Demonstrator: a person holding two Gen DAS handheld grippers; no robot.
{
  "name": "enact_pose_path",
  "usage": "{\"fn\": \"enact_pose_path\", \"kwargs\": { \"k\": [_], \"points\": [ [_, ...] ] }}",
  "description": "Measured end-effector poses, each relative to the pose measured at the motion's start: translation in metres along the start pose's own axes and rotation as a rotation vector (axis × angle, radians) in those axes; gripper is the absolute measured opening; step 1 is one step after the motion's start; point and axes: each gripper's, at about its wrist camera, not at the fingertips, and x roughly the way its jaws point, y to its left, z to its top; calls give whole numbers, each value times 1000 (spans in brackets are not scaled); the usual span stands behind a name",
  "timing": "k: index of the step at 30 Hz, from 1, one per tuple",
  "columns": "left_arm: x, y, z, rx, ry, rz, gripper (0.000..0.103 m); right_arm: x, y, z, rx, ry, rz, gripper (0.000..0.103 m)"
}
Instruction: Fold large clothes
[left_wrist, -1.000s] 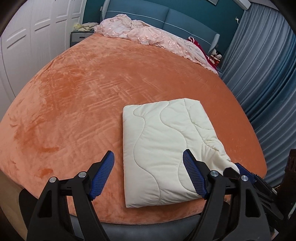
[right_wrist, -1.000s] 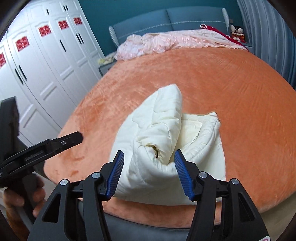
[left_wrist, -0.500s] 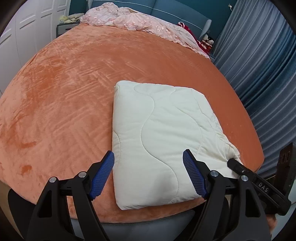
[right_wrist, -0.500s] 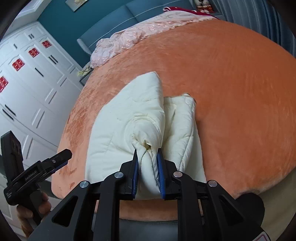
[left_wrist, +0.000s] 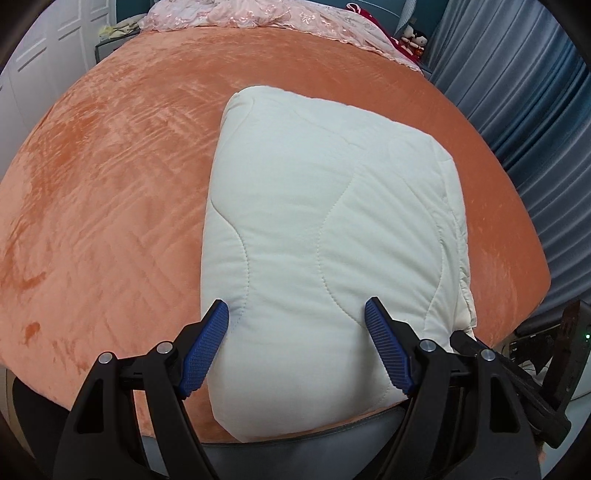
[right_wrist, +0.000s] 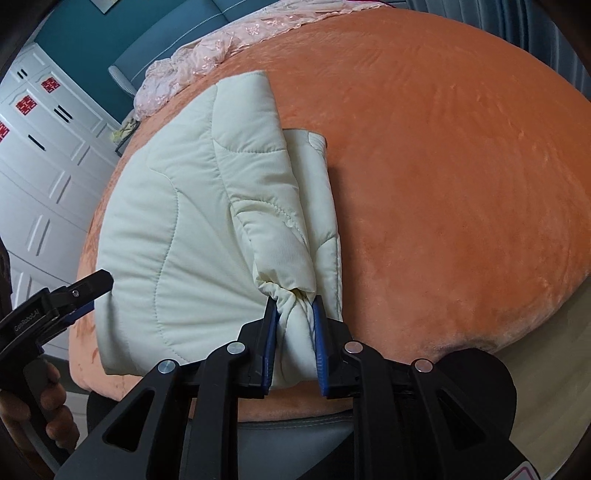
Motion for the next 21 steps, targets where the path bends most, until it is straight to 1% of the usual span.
{"fn": "enact_pose_path", "kwargs": {
  "k": [5, 11, 13, 18, 21],
  "points": [
    [11, -3, -5, 25, 3, 53, 75, 12, 3, -4, -14, 27, -26, 16],
    [23, -10, -12, 71, 5, 117, 79, 23, 11, 5, -46, 58, -60, 17],
    [24, -12, -15, 92, -1, 134, 79, 27, 18, 11, -84, 65, -93, 18],
    [29, -11, -20, 118, -6, 143, 79, 40, 40, 15, -180, 90, -190, 20],
    [33, -12, -24, 123, -24, 151, 82, 50, 51, 18, -226, 97, -243, 21]
  ]
}}
